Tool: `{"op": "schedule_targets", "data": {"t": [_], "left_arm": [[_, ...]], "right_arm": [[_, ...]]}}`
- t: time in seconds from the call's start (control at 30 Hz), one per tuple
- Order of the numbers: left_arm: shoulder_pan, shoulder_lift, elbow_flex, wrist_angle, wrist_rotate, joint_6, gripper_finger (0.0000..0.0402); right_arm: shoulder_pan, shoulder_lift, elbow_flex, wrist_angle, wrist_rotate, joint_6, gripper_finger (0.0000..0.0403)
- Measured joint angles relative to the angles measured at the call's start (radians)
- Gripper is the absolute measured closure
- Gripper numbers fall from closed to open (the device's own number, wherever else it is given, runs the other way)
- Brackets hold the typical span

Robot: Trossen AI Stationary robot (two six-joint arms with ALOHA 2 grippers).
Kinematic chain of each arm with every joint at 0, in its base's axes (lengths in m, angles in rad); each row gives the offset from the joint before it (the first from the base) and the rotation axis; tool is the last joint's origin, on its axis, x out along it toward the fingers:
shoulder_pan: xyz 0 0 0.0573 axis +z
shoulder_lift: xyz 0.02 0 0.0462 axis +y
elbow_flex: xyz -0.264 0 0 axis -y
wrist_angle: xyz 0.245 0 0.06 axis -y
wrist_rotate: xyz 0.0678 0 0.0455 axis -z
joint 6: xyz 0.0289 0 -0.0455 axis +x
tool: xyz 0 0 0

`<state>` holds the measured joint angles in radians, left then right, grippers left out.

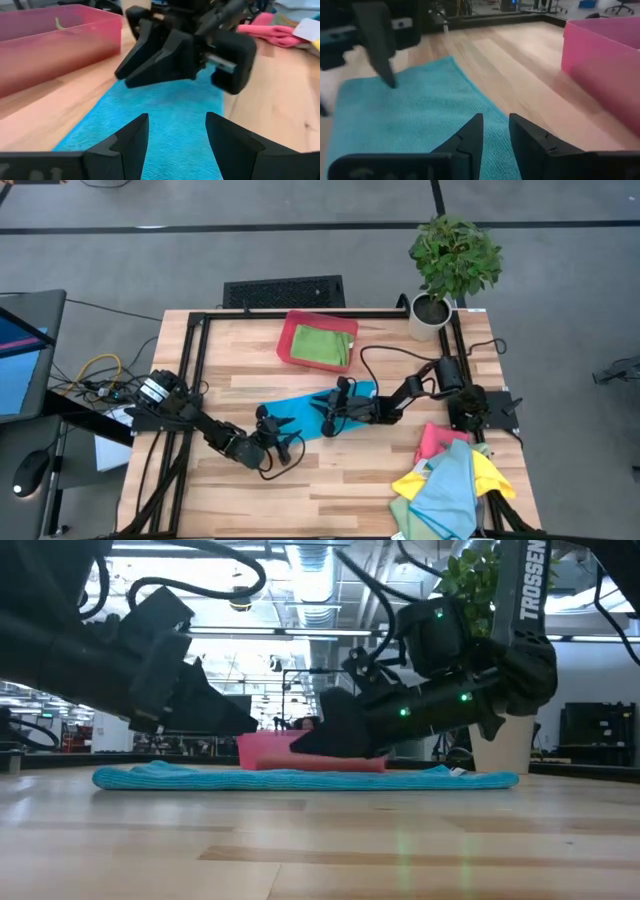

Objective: Fold microfiber towels
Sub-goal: Fold the blue microfiber cloth

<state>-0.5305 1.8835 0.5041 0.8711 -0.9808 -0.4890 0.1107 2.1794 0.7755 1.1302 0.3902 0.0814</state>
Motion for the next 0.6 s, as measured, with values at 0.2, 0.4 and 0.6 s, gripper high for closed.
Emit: {"op": "schedule_targets", "data": {"t": [0.2,0.4,0.6], "left_arm": [[0.034,0.001,0.038,-0.219,0.0,-0.053,0.021],[0.044,0.002,0.032,-0.258,0.011,-0.082,0.021],[0.04,0.002,-0.013,-0.261,0.007,-0.163,0.021]], "right_arm": [[0.009,-0.025,-0.016,0.025,0.002,-0.001,0.0282],[0.036,-0.025,-0.016,0.052,0.008,0.003,0.0282],[0.046,-0.021,-0.056,0.06,0.058,0.046,0.0282]]}}
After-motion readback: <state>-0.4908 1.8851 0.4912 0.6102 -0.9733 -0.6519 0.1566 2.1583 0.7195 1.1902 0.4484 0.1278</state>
